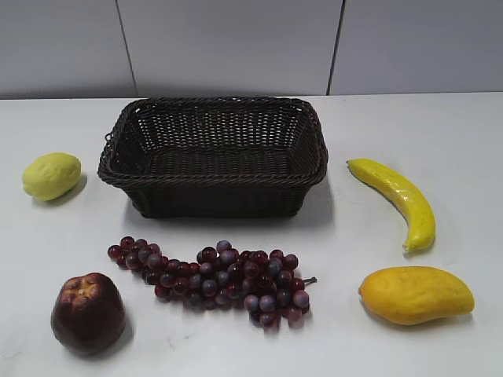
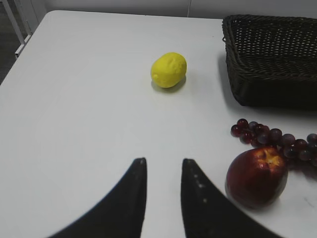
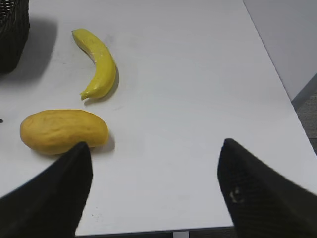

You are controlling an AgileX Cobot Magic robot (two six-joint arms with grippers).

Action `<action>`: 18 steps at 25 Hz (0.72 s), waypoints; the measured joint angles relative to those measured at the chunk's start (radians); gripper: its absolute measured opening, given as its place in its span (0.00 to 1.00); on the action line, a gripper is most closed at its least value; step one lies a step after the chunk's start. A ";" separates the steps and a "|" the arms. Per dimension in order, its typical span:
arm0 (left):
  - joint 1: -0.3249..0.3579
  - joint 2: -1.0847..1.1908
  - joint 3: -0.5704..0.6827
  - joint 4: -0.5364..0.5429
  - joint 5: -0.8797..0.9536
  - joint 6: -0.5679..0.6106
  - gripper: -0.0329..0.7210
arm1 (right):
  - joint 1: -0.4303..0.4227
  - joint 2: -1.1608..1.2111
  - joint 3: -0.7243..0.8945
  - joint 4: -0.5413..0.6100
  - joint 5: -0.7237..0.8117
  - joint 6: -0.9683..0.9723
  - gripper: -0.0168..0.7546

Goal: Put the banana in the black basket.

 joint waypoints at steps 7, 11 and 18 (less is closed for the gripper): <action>0.000 0.000 0.000 0.000 0.000 0.000 0.35 | 0.000 0.000 0.000 0.000 0.000 0.001 0.82; 0.000 0.000 0.000 0.000 0.000 0.000 0.35 | 0.000 0.000 0.000 0.000 0.000 0.001 0.81; 0.000 0.000 0.000 0.000 0.000 0.000 0.35 | 0.000 0.061 -0.026 -0.007 -0.062 0.001 0.81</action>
